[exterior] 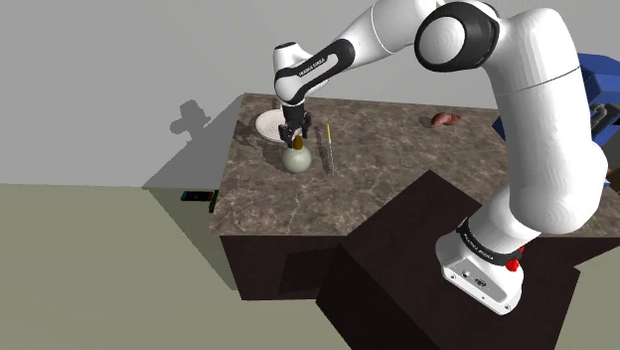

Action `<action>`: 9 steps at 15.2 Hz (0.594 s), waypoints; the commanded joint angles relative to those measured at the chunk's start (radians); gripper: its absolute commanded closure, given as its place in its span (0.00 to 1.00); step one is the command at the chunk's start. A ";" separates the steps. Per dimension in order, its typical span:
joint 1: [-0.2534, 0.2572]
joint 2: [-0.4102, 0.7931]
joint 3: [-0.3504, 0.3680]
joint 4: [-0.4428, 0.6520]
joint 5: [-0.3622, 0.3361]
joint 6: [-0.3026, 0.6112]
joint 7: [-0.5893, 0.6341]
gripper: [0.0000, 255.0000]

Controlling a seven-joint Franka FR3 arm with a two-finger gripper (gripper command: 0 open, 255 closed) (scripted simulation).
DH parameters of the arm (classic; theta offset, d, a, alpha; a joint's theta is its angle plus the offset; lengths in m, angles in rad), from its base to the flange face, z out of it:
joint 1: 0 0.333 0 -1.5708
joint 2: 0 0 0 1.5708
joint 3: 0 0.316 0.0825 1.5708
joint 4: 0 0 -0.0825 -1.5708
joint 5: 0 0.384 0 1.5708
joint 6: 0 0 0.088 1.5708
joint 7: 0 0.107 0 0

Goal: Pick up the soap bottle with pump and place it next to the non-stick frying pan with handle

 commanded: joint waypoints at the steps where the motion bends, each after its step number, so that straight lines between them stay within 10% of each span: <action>1: 0.000 0.000 0.000 0.000 0.000 0.000 0.000 0.00; 9: 0.001 -0.050 0.007 0.051 0.009 -0.100 -0.006 0.00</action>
